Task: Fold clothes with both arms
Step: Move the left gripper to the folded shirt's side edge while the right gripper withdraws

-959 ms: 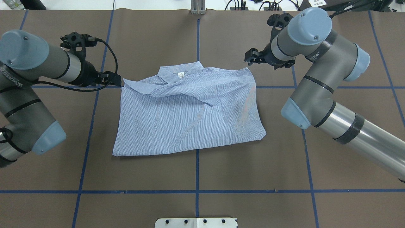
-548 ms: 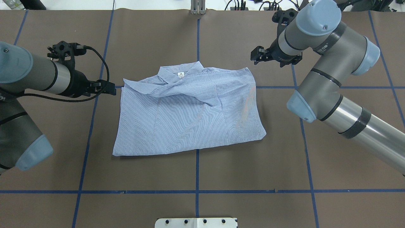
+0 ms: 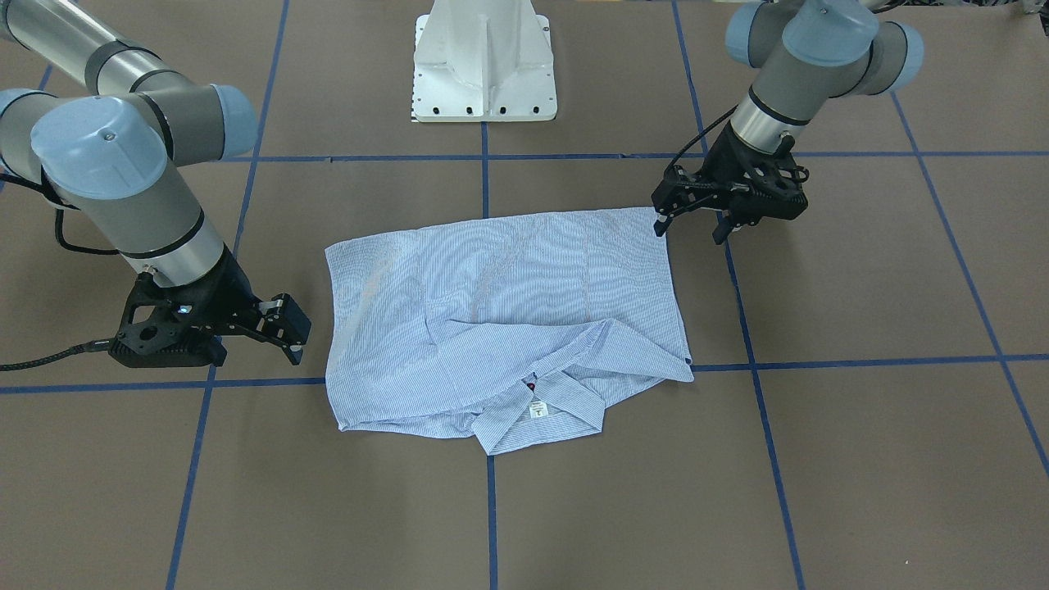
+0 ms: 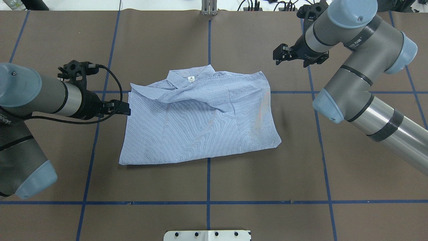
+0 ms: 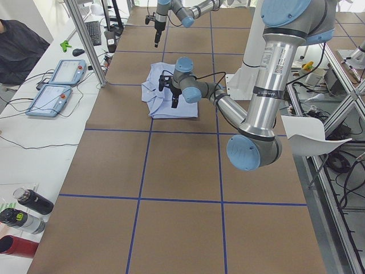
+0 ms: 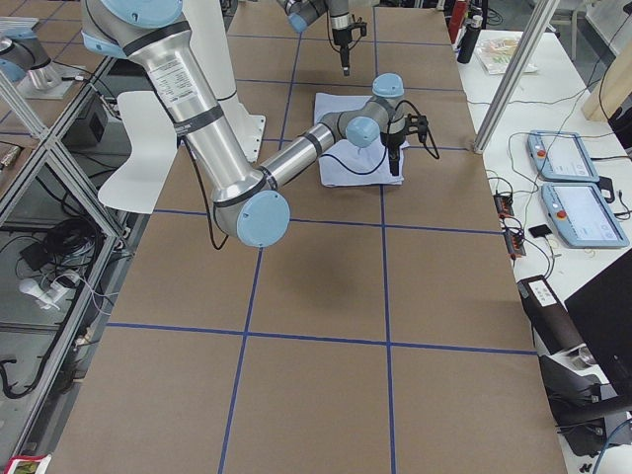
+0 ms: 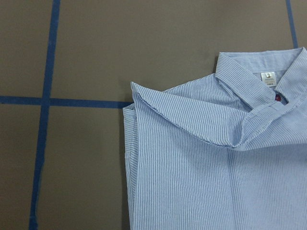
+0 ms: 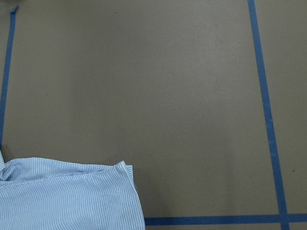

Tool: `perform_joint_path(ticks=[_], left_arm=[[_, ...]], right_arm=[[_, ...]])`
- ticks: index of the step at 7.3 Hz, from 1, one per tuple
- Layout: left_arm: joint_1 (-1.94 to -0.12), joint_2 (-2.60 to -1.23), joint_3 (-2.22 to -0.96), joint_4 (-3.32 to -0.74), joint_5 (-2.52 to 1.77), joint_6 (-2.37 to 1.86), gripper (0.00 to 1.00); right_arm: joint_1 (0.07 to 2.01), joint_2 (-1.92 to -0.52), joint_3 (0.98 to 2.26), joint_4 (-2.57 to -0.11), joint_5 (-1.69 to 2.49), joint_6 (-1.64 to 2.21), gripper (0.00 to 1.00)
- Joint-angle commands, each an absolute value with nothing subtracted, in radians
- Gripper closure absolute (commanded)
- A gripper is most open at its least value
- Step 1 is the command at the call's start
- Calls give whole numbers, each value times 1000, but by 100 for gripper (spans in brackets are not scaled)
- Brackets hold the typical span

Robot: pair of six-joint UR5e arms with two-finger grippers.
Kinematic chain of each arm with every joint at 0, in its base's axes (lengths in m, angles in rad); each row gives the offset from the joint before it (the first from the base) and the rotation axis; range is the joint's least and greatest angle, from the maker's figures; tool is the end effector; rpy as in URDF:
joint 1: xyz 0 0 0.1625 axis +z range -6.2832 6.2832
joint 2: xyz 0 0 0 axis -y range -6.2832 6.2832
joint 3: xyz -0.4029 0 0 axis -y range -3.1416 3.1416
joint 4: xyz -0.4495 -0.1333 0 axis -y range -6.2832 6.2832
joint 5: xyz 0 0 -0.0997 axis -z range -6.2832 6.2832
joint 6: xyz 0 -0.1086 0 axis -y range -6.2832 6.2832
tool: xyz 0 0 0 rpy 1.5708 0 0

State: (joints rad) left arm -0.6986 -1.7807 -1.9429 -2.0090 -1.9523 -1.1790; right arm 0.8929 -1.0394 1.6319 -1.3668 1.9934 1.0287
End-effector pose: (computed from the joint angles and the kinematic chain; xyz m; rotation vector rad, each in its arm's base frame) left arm 0.3978 -0.4554 0.2772 0.2248 1.0401 -0.0828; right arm -0.3809 -0.6146 0.2568 0.2144 -0.8538 0.1596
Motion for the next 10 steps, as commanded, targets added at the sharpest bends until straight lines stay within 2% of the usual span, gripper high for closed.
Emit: perform_joint_path(ticks=[1,6,10], left_arm=[[-678,-1758,-1968,-2019,-1951,-1183,0],[-658,-1773,-1973,-2022,-1948,-1173,0],[-614,-1623,-2003,-2196,-1907,-1177,0]], right_arm=[[894,-1042,1635,-1367,1994,1028,0],[894,-1048,1646,-1364,1988,1028,0],[894,-1049,1651,-1364,1987,1028,0]])
